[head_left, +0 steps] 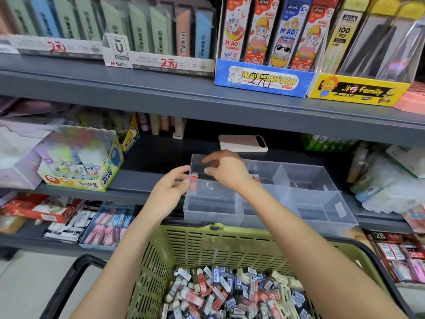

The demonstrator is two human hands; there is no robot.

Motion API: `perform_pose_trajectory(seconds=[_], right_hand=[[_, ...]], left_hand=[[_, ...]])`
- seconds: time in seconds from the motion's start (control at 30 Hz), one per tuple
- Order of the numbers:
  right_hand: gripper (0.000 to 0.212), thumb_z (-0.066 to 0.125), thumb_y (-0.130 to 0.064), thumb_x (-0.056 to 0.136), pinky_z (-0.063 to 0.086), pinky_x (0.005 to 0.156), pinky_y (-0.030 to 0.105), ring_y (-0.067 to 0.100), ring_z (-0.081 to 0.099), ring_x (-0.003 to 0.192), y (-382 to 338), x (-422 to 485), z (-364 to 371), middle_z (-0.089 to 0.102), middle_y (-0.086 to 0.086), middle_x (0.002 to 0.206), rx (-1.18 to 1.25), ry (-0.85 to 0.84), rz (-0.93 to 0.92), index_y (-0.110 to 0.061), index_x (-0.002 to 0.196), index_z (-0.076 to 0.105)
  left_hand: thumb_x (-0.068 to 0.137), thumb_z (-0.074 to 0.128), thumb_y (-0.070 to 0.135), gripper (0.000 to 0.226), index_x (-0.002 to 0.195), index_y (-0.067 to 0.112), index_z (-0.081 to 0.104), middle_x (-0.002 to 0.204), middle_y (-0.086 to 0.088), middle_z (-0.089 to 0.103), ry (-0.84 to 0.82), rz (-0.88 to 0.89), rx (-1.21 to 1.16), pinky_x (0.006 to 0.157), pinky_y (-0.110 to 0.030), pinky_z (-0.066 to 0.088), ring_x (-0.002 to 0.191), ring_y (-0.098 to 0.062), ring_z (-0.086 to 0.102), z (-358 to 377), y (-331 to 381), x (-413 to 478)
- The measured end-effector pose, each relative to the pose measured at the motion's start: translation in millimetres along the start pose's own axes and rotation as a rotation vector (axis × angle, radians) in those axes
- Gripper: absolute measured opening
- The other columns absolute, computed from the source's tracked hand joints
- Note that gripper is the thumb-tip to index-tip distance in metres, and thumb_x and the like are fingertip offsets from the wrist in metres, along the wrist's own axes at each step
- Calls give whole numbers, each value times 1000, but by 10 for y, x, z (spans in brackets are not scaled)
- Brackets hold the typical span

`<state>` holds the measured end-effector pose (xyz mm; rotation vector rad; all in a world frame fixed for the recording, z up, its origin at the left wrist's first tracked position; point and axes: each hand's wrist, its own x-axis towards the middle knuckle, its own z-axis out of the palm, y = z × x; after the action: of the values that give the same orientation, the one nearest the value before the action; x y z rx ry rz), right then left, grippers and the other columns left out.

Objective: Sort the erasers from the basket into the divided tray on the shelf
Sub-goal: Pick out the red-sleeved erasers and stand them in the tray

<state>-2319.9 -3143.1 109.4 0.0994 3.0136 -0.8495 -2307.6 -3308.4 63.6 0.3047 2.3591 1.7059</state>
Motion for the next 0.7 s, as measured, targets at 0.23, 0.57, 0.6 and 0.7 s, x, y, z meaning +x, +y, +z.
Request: perform_pose_trajectory(seconds=[0.23,0.57,0.6,0.7], right_hand=[[18,68,-10,83,46,70,20,9,56,73,411,-1422,-57,65,-10,83,452,282,-209,-27,89,68],[25,62,-23,89,55,75,25,4,65,76,1544,-2268,1088,70,-6,93,79,-172,223,-18,113,65],[26,62,-29,89,54,79,26,6,64,82,1539,-2259,1175,69,-6,97,1,-179,172,-20,113,65],[29,62,-37,87,50,89,29,10,57,96,1406,-2194,1424,66,-8,103,-111,-170,-17,-25,114,64]], left_hand=[[88,56,7,32,119,14,60,107,-2,61,383,220,210,80,-15,40,91,-11,55,107,92,-161],[90,58,11,17,102,18,67,92,11,60,-211,352,702,81,-23,50,80,-1,53,631,-382,-1185],[92,55,13,21,108,19,66,101,8,60,-319,251,806,88,-24,49,88,-4,54,682,-536,-1197],[94,53,13,29,122,17,60,119,1,58,-538,54,986,96,-25,45,111,-15,55,758,-921,-1196]])
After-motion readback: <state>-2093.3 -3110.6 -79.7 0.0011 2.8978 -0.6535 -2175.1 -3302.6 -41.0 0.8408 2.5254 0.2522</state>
